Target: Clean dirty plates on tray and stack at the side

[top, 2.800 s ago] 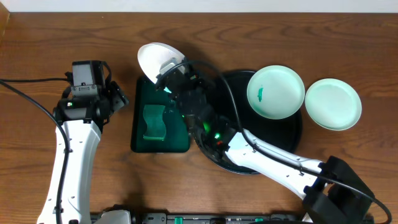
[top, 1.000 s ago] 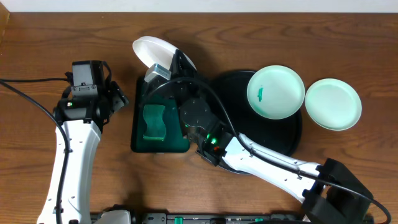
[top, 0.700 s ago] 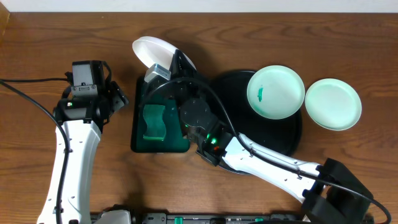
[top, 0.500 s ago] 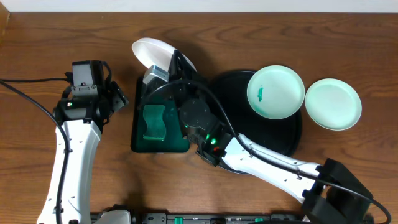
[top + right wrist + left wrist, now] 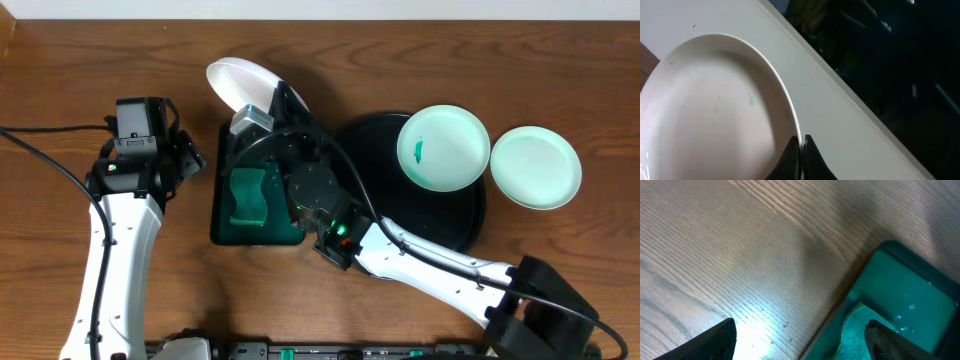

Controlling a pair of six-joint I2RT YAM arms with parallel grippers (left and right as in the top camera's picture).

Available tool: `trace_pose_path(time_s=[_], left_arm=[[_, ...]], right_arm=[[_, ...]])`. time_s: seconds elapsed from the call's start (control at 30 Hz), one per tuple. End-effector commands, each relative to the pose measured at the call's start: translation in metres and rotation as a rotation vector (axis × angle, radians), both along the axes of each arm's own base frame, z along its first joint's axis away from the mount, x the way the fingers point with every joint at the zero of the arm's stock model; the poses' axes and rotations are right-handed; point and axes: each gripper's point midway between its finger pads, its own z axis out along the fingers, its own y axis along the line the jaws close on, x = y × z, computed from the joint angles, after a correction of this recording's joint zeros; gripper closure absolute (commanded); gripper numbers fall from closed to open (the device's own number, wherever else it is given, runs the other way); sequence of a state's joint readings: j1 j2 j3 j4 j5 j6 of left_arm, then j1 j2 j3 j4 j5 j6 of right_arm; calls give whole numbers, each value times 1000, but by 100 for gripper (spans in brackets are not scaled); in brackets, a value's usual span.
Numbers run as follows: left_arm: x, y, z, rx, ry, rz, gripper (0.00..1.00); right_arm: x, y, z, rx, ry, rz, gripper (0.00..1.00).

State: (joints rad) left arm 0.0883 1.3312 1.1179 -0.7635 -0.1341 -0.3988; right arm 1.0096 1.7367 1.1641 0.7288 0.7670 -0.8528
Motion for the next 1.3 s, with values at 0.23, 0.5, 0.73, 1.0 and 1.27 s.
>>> trace_pose_path(time_s=[0.23, 0.5, 0.73, 1.0, 1.27], left_arm=[[0, 3, 6, 9, -12, 13, 18], [0, 3, 6, 9, -12, 13, 18], [0, 3, 6, 9, -12, 13, 18], [0, 3, 6, 9, -12, 13, 18], [0, 3, 6, 9, -12, 13, 18]], right_arm=[[-1, 2, -7, 139, 73, -1, 99], [5, -5, -40, 264, 216, -34, 98], [15, -20, -83, 490, 421, -82, 99], [18, -21, -119, 569, 620, -43, 99], [22, -29, -115, 595, 661, -26, 99]])
